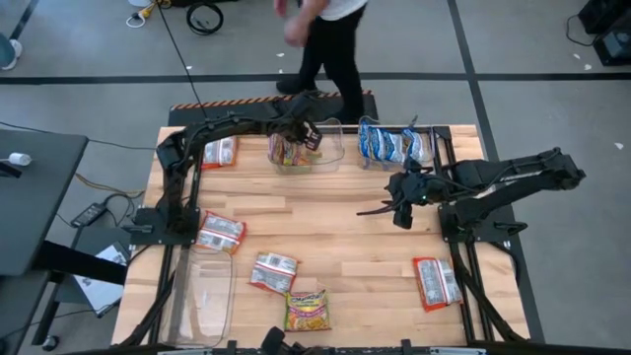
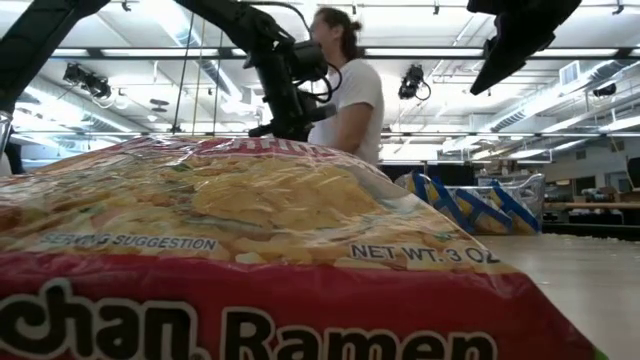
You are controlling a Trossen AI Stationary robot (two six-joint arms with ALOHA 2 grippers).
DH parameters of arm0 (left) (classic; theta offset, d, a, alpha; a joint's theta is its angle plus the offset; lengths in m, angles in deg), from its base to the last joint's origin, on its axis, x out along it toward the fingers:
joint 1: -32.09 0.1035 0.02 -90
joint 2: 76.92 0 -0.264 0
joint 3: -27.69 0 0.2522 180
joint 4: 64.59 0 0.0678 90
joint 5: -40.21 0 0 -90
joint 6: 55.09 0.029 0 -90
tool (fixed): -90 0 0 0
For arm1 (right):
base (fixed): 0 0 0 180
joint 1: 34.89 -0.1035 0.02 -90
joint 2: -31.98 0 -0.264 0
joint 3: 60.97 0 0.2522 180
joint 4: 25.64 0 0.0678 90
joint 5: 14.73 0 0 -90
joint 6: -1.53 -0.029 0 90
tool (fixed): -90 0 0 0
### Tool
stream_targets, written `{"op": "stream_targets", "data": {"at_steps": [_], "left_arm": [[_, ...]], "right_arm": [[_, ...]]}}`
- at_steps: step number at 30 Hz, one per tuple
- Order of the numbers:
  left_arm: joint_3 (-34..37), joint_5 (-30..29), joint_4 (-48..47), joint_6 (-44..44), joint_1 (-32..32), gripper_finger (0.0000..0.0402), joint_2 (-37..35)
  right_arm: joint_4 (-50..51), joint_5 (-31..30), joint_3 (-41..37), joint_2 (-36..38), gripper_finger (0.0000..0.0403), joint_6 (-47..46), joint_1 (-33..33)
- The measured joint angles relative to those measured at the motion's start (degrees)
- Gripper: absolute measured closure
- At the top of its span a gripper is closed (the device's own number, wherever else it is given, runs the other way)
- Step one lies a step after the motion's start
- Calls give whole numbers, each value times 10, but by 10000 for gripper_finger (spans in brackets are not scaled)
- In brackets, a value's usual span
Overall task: Sort Maruchan noodles
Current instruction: Put the green noodle pack into the top left transparent bin
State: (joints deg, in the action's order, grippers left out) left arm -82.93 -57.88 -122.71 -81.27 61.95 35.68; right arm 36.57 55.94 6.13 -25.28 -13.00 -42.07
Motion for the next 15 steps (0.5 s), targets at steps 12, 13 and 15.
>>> {"op": "stream_targets", "data": {"at_steps": [12,13,15], "left_arm": [[0,16,22,88,0,388,21],[0,23,29,83,1,387,21],[0,40,57,61,2,387,27]], "right_arm": [[-44,-5,0,0,209,31,65],[-50,-5,0,0,209,32,70],[-59,-4,0,-1,209,40,80]]}}
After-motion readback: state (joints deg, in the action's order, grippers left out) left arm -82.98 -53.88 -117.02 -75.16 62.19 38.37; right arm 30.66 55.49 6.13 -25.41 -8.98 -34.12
